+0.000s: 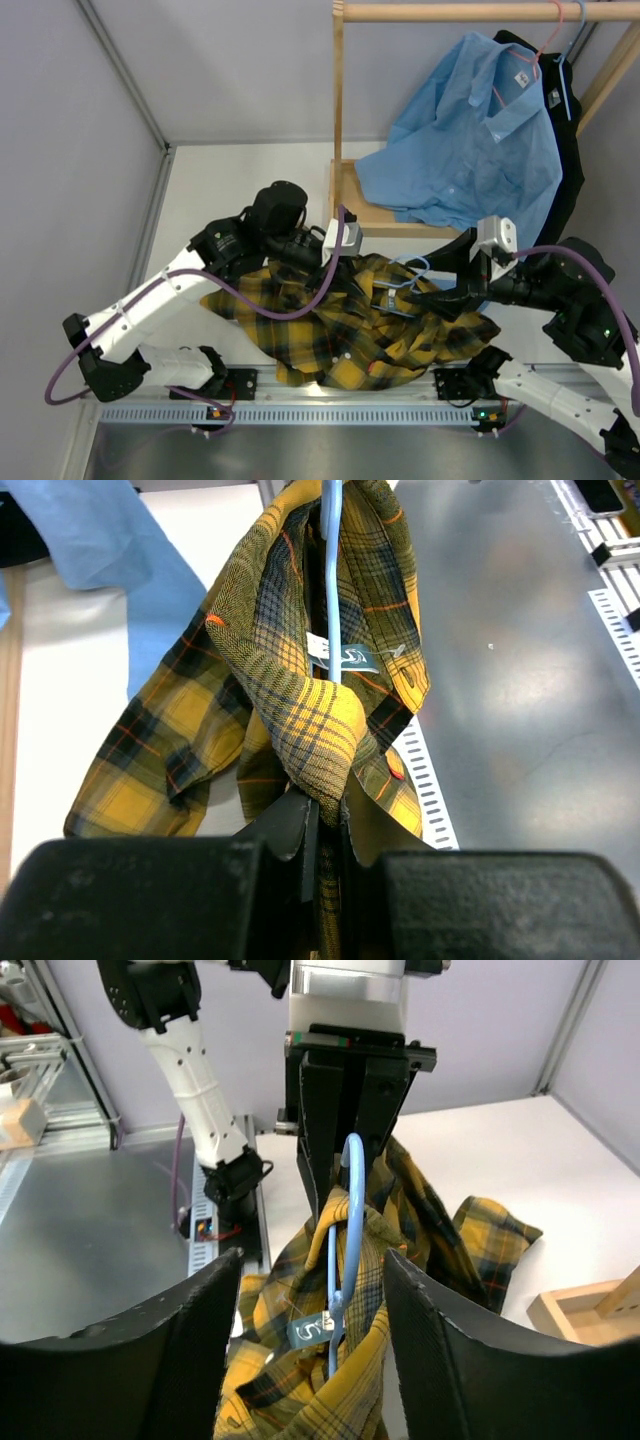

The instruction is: Place the shirt on the hanger

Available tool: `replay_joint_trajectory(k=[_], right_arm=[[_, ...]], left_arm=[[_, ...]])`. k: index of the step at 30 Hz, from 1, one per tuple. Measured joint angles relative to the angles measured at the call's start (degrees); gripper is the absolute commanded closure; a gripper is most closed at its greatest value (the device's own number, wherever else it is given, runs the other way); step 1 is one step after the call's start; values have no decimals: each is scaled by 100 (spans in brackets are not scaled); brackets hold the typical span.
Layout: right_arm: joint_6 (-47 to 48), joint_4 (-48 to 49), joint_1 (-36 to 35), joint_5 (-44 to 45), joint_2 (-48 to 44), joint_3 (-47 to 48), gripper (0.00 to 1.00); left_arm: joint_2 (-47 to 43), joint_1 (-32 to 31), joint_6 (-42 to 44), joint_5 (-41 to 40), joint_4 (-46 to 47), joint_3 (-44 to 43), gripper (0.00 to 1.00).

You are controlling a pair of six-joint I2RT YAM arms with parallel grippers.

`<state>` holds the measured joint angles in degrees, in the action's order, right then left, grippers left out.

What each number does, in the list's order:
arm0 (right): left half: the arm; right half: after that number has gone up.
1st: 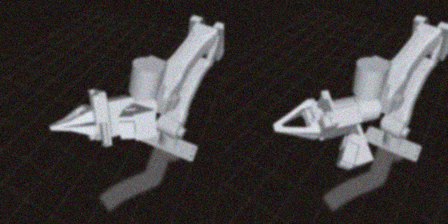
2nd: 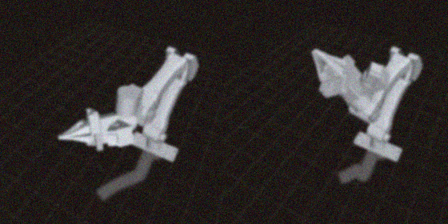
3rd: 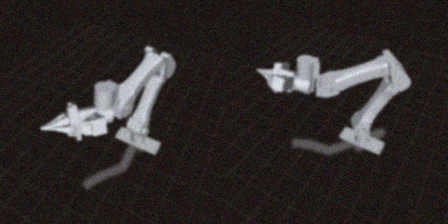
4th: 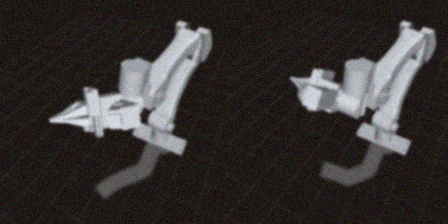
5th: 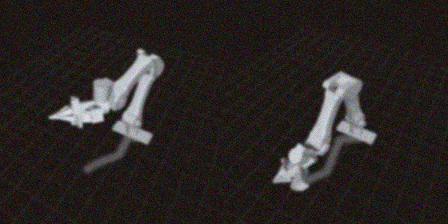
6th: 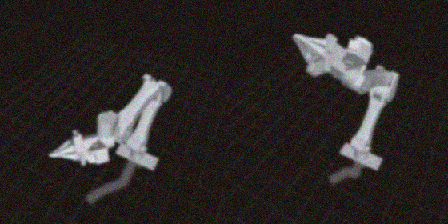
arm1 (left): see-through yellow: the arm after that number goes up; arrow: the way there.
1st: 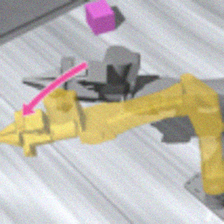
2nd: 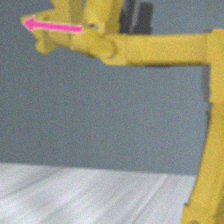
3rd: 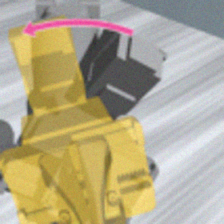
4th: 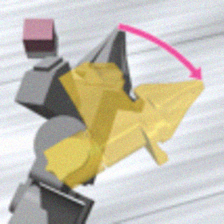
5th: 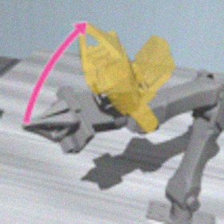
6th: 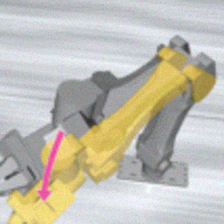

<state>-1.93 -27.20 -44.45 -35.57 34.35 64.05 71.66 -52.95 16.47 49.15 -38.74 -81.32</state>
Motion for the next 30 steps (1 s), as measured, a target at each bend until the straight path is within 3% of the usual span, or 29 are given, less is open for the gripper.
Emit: replay_joint_trajectory(k=[1,7,20,25,30], right_arm=[[-20,15,0,44,-20,0,33],[39,-162,0,424,-280,20,31],[577,-1930,0,1351,-1475,378,29],[708,-2212,0,1071,-1606,267,33],[841,-2234,-2,319,-1152,-74,35]], left_arm=[[-17,0,0,-42,0,0,100],[-59,4,2,-236,0,0,100],[-304,15,26,-72,-7,0,100],[-304,20,28,96,-11,0,100],[-304,22,26,376,-17,0,100]])
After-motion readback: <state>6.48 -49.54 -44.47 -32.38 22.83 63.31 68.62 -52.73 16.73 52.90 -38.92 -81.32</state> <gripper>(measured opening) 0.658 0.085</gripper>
